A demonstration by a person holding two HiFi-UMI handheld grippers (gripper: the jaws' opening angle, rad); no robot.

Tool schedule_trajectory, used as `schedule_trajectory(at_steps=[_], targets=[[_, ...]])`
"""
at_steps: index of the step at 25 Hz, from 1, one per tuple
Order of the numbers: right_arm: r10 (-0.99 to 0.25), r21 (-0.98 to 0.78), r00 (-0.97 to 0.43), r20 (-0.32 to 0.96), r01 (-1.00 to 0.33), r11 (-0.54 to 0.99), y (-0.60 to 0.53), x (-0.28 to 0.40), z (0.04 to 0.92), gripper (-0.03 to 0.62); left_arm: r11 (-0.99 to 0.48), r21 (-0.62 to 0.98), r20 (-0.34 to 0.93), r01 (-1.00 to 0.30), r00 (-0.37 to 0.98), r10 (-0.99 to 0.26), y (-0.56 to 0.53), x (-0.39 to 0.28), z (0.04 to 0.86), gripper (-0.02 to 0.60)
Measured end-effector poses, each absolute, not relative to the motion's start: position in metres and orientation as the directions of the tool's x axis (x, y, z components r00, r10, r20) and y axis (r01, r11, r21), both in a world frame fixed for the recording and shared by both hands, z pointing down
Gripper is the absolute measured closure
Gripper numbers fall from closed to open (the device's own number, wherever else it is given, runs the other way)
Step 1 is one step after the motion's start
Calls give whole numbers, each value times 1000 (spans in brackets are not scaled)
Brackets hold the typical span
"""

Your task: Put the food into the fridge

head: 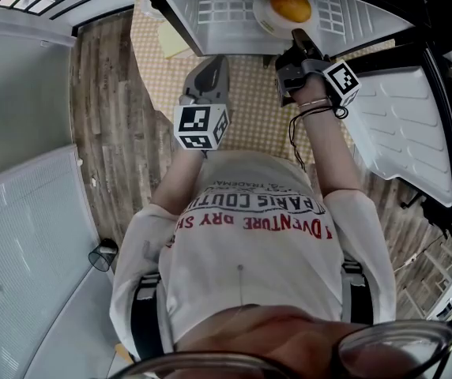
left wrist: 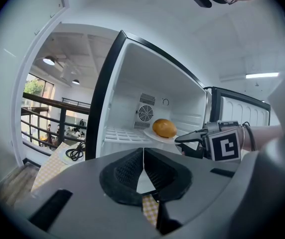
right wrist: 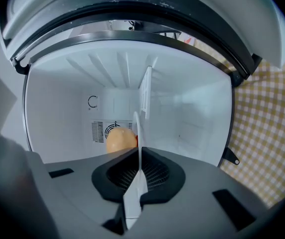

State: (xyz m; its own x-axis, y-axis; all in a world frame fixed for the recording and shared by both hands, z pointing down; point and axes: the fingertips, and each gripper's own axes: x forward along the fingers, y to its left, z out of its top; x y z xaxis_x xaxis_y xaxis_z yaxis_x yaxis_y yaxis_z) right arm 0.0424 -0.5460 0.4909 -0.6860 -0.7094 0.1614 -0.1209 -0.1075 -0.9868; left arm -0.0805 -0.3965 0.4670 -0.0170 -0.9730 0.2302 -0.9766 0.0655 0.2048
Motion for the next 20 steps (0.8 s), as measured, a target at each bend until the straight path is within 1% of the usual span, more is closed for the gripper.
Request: schedule_trajectory(at_steps=[7,14,19,20], targets=[[-717,-986,-678,163,-100,-130,-556,34,489,560,75,205,241,-976,-24,-970,-404,-88,470,554],[-726,-985,-667,170,-116,-124,-559,32,490,560,66,209,247,-976,-13,-969,-409,-86,471,554],[-730,-986,-666,156,-151,-73,-559,31,485,560,63,211,253,-975,-8,-967,-408,-84,473,554],[-732,-986,-666,147,-153,-59,-559,31,482,550,62,210,252,-976,-7,-968,-407,-84,472,554]])
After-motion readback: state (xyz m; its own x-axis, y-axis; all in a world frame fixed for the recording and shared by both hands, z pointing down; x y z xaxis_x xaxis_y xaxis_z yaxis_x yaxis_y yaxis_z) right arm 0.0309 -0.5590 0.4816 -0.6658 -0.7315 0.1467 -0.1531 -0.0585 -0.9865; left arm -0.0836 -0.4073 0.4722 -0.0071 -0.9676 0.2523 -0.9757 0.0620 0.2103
